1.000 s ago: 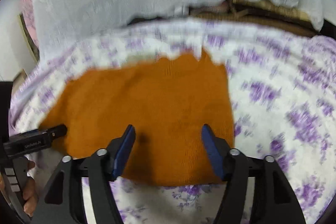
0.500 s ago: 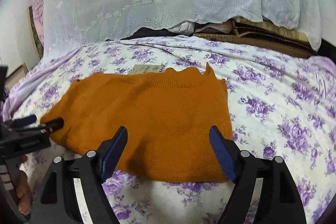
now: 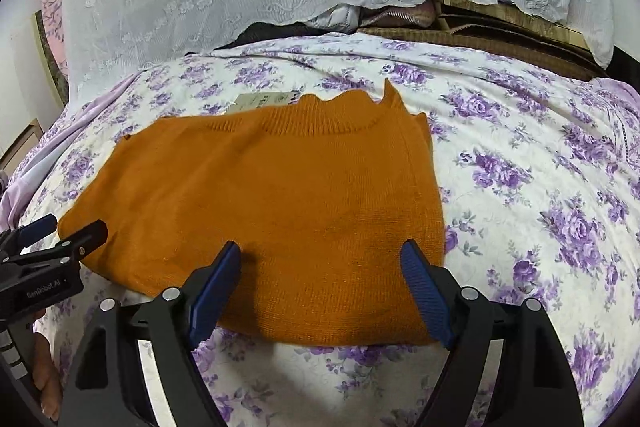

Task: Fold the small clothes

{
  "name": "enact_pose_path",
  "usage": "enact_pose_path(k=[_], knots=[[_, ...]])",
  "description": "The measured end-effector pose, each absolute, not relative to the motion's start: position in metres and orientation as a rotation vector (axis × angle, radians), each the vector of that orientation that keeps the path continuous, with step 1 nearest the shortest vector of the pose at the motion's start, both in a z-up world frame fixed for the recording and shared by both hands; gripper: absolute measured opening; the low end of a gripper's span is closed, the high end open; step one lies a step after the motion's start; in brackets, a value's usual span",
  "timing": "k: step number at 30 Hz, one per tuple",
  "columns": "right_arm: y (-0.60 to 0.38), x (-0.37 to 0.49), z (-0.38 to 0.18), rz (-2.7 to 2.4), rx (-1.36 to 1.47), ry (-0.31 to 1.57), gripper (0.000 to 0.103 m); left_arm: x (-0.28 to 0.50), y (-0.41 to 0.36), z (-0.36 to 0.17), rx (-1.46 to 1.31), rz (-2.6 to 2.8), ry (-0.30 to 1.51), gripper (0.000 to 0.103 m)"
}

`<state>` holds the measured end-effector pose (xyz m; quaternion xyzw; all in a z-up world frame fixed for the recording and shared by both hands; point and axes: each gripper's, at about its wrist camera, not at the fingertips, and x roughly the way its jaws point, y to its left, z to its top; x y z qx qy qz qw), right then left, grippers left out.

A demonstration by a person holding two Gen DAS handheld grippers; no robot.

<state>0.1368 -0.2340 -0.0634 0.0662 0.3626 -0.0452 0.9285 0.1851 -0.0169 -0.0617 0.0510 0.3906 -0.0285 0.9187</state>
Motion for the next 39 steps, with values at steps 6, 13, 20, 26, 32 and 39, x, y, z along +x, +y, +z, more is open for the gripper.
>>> enact_pose_path(k=[6,13,20,26,32,39], knots=[[-0.235,0.126,-0.055,-0.092,0.144,0.673,0.084,0.183,-0.019,-0.061,0.122,-0.055,0.790,0.099],[-0.222,0.123,-0.047,-0.082,0.068,0.623,0.084,0.182,-0.022,-0.061,0.140,-0.052,0.788,0.099],[-0.231,0.144,-0.064,-0.066,0.118,0.768,0.084,0.187,-0.023,-0.067,0.153,-0.044,0.819,0.099],[-0.226,0.130,-0.052,-0.062,0.109,0.667,0.084,0.182,-0.023,-0.061,0.154,-0.046,0.784,0.099],[-0.229,0.164,-0.031,-0.052,0.208,0.643,0.084,0.190,-0.027,-0.050,0.143,-0.041,0.722,0.099],[-0.215,0.204,-0.061,-0.057,0.161,0.774,0.093,0.230,-0.029,-0.067,0.161,-0.013,0.809,0.099]])
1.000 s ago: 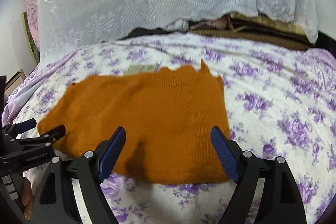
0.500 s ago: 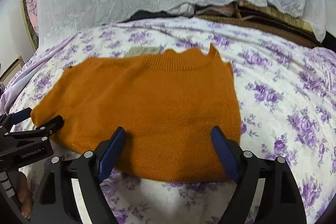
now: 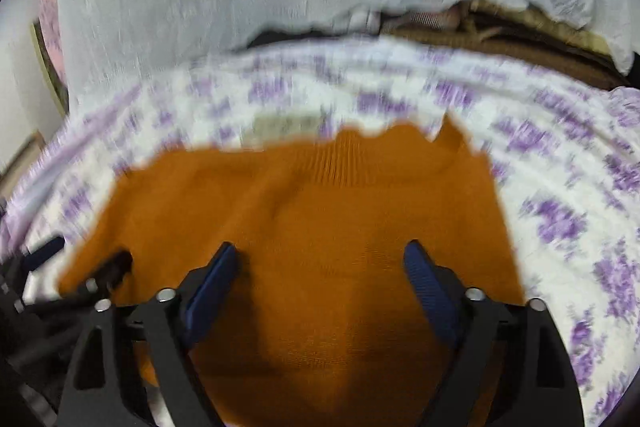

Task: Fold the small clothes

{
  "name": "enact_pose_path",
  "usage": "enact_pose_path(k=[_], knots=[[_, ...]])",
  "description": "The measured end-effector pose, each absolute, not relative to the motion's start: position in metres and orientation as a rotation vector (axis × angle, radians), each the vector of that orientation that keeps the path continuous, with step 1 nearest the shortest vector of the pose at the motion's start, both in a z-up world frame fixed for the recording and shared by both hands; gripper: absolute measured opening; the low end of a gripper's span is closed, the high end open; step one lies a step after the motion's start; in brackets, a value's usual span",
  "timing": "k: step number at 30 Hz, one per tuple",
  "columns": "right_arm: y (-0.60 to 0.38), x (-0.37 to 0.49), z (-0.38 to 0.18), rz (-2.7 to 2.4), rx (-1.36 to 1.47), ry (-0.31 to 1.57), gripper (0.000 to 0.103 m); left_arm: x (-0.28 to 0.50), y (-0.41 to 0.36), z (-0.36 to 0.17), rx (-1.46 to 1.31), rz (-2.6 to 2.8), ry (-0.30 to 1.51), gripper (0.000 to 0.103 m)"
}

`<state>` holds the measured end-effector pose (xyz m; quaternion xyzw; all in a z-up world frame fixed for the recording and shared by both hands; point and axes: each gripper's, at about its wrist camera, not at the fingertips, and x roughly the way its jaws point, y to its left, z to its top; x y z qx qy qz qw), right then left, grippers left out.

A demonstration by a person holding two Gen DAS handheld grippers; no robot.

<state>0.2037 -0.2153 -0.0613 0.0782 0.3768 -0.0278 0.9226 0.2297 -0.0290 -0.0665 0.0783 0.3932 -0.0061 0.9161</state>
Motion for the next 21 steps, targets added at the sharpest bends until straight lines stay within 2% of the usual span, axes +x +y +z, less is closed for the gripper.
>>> enact_pose_path(k=[2,4,21], knots=[[-0.212,0.203,-0.060,-0.045,0.142,0.766,0.098,0.235,-0.027,-0.072,0.146,-0.019,0.843,0.099],[-0.207,0.202,-0.061,-0.046,0.122,0.770,0.099,0.234,-0.025,-0.071,0.132,-0.016,0.835,0.099],[-0.230,0.186,-0.053,-0.007,0.251,0.674,0.099,0.216,-0.033,-0.063,0.198,-0.011,0.757,0.098]])
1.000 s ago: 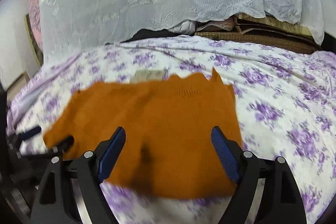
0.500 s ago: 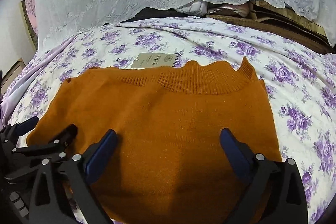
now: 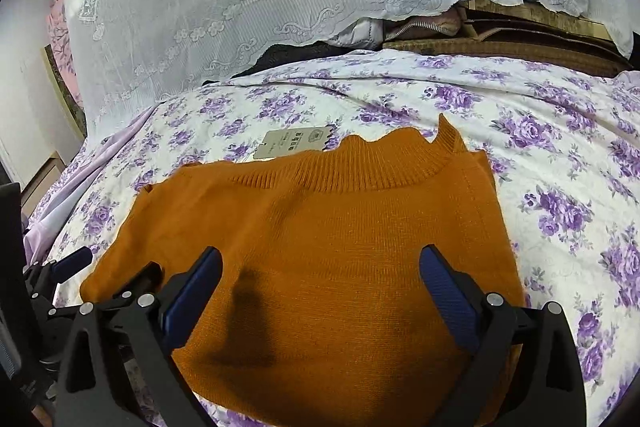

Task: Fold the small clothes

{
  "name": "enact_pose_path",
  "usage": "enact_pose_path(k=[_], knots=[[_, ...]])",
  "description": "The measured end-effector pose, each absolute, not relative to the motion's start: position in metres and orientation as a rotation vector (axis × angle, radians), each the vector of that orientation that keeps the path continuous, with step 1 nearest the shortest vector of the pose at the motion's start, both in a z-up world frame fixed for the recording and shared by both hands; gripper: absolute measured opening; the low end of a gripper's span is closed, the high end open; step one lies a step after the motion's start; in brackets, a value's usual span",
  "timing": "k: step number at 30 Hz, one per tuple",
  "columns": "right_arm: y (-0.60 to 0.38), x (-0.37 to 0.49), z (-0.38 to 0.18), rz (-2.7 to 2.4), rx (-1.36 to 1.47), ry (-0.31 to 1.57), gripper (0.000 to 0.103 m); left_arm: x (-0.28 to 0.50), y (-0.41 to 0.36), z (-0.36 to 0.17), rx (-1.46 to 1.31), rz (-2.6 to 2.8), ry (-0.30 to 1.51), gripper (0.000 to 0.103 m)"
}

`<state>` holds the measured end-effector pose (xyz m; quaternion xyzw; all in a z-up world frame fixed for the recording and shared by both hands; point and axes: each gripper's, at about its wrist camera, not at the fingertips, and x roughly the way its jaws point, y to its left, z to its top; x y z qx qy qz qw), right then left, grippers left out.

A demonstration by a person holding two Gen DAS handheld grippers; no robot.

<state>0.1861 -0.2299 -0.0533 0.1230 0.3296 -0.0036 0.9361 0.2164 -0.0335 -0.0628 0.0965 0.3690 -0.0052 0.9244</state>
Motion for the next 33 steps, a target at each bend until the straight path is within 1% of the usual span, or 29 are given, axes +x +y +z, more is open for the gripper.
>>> enact_pose_path(k=[16,33], knots=[[-0.239,0.175,-0.054,-0.008,0.306,0.643,0.099,0.214,-0.038,-0.060,0.211,-0.021,0.740,0.098],[-0.263,0.124,-0.057,-0.084,0.404,0.609,0.099,0.199,-0.037,-0.051,0.205,-0.036,0.688,0.098]])
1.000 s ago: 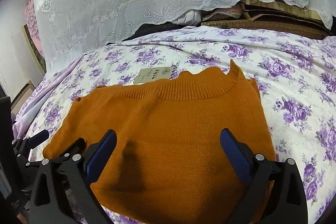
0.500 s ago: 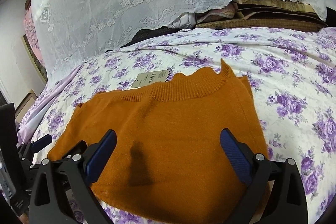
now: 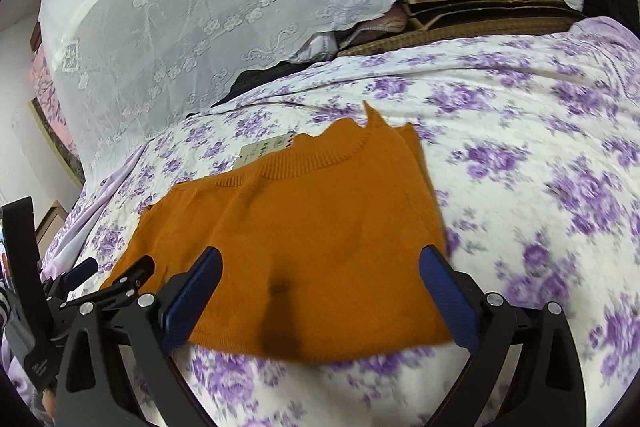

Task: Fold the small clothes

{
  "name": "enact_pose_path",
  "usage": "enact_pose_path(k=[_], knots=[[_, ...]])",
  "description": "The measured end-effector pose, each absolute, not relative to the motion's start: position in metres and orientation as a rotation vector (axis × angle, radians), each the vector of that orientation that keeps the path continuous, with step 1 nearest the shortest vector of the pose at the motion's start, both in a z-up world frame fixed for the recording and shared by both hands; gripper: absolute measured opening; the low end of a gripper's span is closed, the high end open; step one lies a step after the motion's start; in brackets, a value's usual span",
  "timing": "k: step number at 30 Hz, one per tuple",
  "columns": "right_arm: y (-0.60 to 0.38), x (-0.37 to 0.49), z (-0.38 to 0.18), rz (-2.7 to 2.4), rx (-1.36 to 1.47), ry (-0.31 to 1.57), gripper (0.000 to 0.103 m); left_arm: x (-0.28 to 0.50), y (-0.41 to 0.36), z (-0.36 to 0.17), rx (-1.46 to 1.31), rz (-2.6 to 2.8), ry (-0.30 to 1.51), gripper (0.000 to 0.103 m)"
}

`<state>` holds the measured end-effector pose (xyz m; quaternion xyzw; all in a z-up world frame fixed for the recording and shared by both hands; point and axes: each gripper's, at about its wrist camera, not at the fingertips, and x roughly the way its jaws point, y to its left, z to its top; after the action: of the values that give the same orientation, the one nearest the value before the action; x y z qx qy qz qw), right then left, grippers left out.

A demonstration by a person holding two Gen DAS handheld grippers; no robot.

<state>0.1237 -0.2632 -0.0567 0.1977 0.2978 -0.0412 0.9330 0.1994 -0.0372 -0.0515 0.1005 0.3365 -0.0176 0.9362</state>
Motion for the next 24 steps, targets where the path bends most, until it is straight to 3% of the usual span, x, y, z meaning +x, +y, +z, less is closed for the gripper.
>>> enact_pose_path(k=[24], knots=[[-0.295,0.046,-0.075,-0.023,0.737,0.628,0.099,0.168,-0.043,-0.039,0.119,-0.199,0.745,0.098]])
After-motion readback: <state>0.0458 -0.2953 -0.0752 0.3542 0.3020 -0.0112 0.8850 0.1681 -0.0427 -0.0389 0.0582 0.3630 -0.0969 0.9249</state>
